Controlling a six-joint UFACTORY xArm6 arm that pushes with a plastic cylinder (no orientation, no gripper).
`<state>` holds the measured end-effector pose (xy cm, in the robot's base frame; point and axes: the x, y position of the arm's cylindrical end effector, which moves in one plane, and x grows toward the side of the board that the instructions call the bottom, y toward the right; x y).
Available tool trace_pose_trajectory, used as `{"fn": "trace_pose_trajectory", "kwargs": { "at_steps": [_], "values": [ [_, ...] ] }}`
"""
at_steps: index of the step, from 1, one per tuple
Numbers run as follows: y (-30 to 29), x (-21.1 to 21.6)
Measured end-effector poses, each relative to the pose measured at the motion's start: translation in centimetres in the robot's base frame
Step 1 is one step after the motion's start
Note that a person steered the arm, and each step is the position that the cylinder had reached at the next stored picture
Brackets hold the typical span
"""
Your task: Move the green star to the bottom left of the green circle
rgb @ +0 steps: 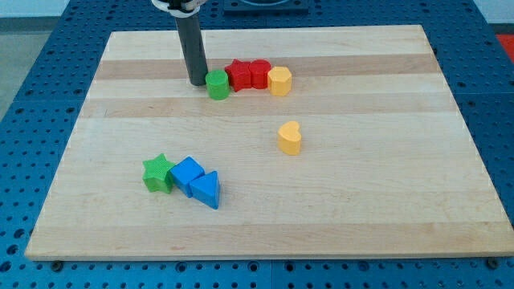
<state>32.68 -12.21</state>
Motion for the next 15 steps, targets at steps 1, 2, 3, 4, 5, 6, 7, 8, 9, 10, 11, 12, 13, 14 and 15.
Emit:
{"fn": "trace_pose_trajectory", "kwargs": {
  "at_steps": [1,2,3,4,5,6,7,8,9,10,11,12,13,14,15],
  "values": [
    [-2.6,3.0],
    [-3.7,7.5],
    [-4.2,10.9],
    [-5.0,12.5],
    [-6.4,12.5],
    [-8.9,14.3],
    [-9.0,22.5],
    [-8.7,29.0],
    [-5.3,27.3],
    [-5.0,23.4],
    [-5.0,23.2],
    [-4.9,19.9],
    [-3.8,16.7],
    [-3.8,13.8],
    [-3.7,11.1]
  ]
}}
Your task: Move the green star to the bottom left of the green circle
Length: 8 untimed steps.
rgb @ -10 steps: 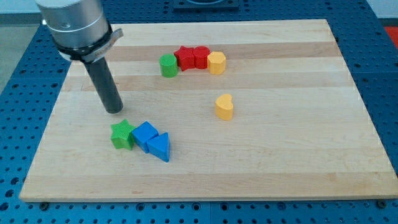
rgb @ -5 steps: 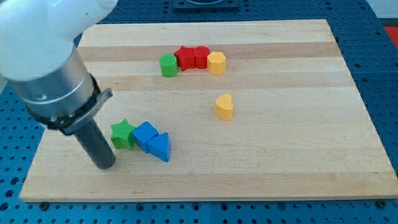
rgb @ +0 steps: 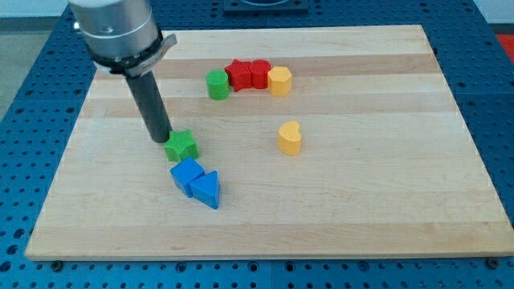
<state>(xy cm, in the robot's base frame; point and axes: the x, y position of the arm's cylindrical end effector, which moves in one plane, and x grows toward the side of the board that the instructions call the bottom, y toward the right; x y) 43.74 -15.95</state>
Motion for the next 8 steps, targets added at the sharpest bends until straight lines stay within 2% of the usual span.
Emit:
{"fn": "trace_pose_trajectory", "kwargs": {
  "at_steps": [1,3,4,5,6,7,8],
  "values": [
    [0.0,-0.4],
    [-3.4,7.6],
    [-0.3,9.9],
    [2.8,6.2],
    [3.2,6.0],
    [3.9,2.0],
    [3.9,0.4]
  ]
}}
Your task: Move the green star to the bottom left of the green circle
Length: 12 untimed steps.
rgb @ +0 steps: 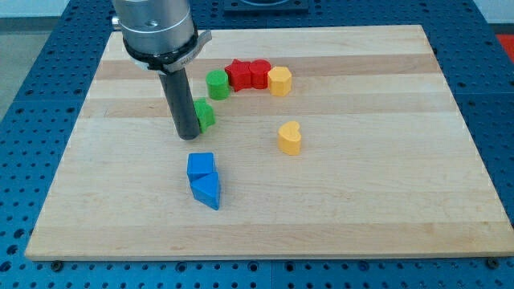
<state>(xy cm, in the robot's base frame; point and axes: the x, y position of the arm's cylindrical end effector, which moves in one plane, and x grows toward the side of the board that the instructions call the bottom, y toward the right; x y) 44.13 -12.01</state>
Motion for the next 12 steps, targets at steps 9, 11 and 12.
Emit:
{"fn": "trace_pose_trajectory", "kwargs": {
  "at_steps": [9,11,12],
  "values": [
    [-1.6,-0.4],
    [-1.6,-3.2],
    [-1.5,-3.4]
  ]
}}
